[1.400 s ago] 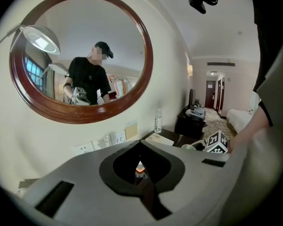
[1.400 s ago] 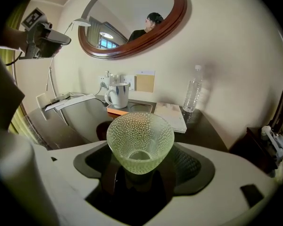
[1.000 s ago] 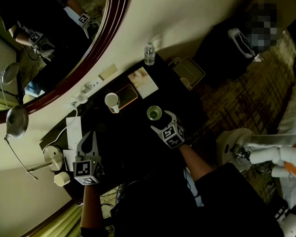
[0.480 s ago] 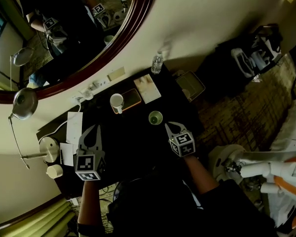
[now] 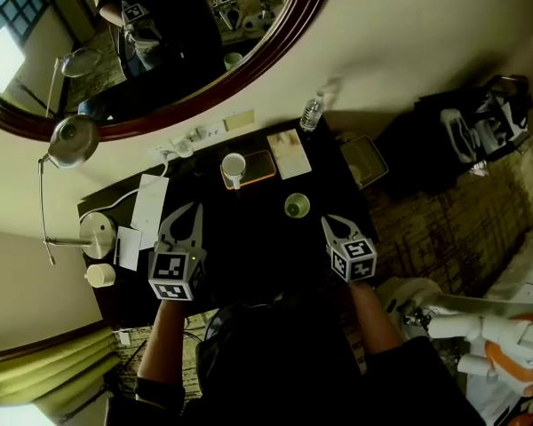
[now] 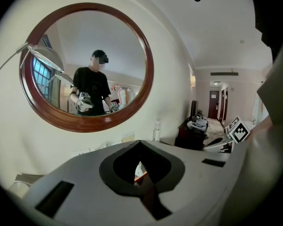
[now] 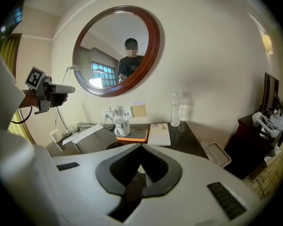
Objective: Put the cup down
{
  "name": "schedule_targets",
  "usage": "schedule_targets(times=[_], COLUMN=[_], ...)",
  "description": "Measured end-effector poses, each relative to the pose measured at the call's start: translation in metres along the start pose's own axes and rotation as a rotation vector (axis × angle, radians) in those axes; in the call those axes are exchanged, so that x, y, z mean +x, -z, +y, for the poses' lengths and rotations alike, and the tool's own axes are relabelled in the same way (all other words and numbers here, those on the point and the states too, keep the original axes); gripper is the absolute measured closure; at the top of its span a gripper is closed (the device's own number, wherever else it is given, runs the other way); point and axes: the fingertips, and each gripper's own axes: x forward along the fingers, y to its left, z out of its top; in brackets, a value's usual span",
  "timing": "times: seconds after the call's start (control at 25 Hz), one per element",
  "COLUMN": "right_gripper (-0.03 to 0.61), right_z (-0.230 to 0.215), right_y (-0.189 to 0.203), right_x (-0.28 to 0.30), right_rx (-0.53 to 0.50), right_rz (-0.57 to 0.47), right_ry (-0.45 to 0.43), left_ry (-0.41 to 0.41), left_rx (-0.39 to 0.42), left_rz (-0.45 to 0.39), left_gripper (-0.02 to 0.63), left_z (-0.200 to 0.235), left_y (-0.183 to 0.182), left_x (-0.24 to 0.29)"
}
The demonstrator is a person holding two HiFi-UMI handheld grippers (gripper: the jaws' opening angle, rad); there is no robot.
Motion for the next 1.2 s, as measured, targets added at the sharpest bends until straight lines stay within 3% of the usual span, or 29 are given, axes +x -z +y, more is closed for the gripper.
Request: schedule_targets(times=[0.64, 1.04, 1.2], right_gripper=[0.563, 0.563, 0.563], right_z=[-0.003, -0.001, 0.000], right_y=[-0.013, -0.024, -0.030], right_x=[0.003, 0.001, 0.002], right_rx=[-0.039, -0.072, -0.093], right_rz=[-0.007, -0.027, -0.032], right_ry=[-0.049, -0.067, -0.075], left_ry=[-0.107, -0.132, -0.113], left_rx=[-0.049, -0.070, -0.027], left_rz=[-0.001, 0.021, 0.027], left_gripper=[0.609, 0.609, 0.609], left_z=[0.007, 0.004, -0.009], left_y=[0.018, 0.037, 0.038], left_x=[-0.026, -0.029, -0.029])
